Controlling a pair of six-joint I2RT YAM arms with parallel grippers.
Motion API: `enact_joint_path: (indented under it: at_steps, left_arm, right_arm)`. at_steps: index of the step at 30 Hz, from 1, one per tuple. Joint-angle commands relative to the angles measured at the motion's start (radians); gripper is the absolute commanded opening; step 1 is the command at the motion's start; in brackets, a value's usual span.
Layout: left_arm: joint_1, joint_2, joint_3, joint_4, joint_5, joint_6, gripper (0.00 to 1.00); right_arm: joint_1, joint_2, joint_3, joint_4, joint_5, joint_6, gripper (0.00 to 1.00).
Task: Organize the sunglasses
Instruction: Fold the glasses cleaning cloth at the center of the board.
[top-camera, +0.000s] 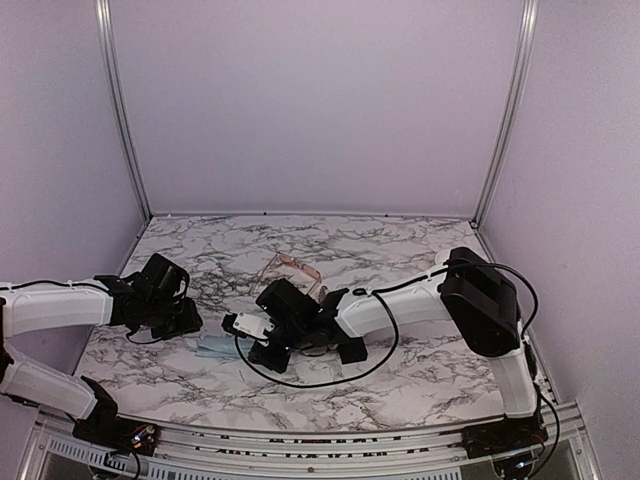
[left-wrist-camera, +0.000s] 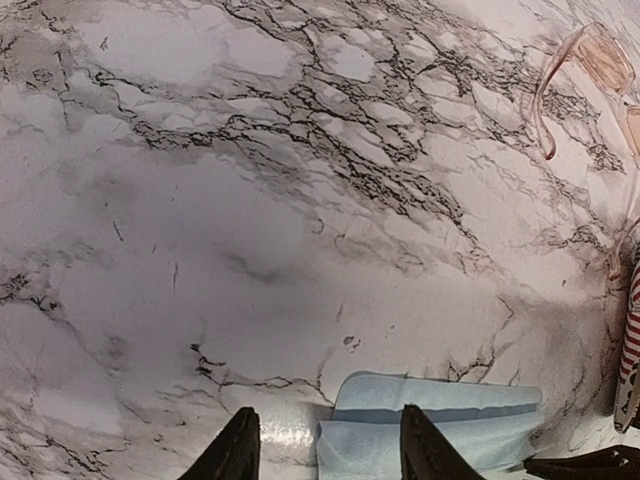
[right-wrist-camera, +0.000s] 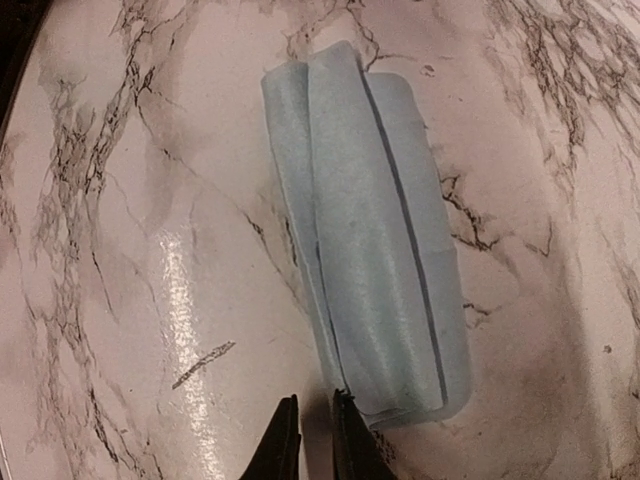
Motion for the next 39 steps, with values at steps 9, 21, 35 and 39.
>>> enact_joint_path:
  at_steps: [9, 21, 35, 39]
  left_arm:
    - [0.002, 0.001, -0.019, 0.033, 0.027, 0.008, 0.47]
    - [0.002, -0.001, -0.029, 0.043, 0.034, 0.006, 0.46]
    - [0.002, -0.009, -0.038, 0.051, 0.043, 0.009, 0.45]
    - [0.002, -0.019, -0.041, 0.05, 0.047, 0.014, 0.45]
  right_arm:
    - [-0.024, 0.01, 0.003, 0.017, 0.012, 0.016, 0.21]
    - [-0.027, 0.014, -0.009, 0.032, -0.056, 0.027, 0.18]
    - [-0.027, 0.035, -0.001, 0.014, -0.017, 0.031, 0.09]
    - [-0.027, 0.036, 0.0, 0.015, -0.01, 0.028, 0.11]
